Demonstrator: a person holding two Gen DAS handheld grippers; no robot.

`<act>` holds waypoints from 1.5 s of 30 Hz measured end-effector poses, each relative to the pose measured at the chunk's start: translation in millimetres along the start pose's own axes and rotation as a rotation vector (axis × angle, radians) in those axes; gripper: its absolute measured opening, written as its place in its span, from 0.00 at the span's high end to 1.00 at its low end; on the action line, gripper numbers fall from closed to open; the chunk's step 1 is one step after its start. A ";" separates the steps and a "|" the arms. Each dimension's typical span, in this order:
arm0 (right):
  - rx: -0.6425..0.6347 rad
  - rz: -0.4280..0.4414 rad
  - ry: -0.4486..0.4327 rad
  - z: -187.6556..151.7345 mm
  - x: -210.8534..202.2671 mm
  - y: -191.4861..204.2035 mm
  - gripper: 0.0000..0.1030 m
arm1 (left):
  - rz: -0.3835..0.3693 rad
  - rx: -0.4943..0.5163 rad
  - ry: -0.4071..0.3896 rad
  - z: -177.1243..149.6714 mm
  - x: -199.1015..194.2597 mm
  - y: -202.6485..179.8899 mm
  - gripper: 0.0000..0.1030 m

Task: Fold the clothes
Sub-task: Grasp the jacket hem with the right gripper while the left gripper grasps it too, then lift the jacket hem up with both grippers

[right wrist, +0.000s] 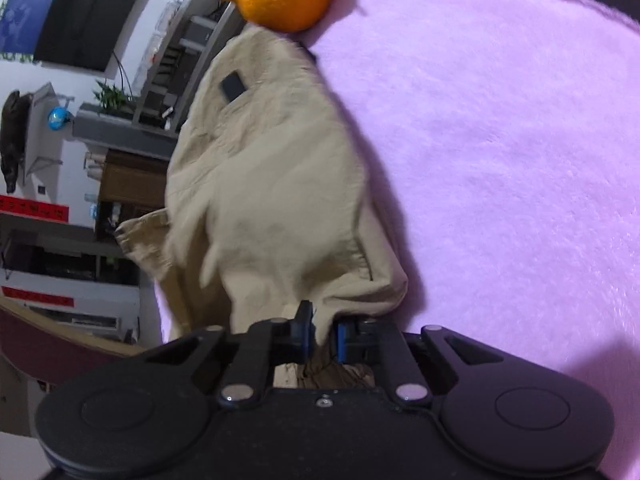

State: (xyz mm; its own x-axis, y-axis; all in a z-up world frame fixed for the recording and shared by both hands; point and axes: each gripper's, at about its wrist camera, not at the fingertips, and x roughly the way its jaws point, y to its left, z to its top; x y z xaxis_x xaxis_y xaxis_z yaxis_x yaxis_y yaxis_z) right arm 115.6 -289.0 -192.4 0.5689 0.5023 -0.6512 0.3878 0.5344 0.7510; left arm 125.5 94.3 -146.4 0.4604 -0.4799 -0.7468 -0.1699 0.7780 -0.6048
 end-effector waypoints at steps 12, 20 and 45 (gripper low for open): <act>-0.394 0.401 -0.313 -12.5 -269.3 216.1 0.92 | -0.472 0.108 -0.432 16.4 -268.4 -126.1 0.98; -0.610 0.693 -0.537 -85.0 -443.0 251.8 0.92 | -0.702 0.256 -0.723 -57.3 -423.9 -184.9 0.97; -0.750 0.565 -0.558 2.0 -357.8 333.7 0.91 | -0.340 0.506 -0.844 48.3 -398.6 -243.8 0.94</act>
State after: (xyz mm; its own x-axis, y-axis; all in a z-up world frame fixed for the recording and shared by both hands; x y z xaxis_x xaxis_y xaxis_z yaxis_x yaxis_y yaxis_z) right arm 42.9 -291.7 291.4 0.8481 0.5274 0.0502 -0.4658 0.6972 0.5449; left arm 25.4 115.5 312.1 0.9085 -0.4178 -0.0040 0.3787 0.8275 -0.4145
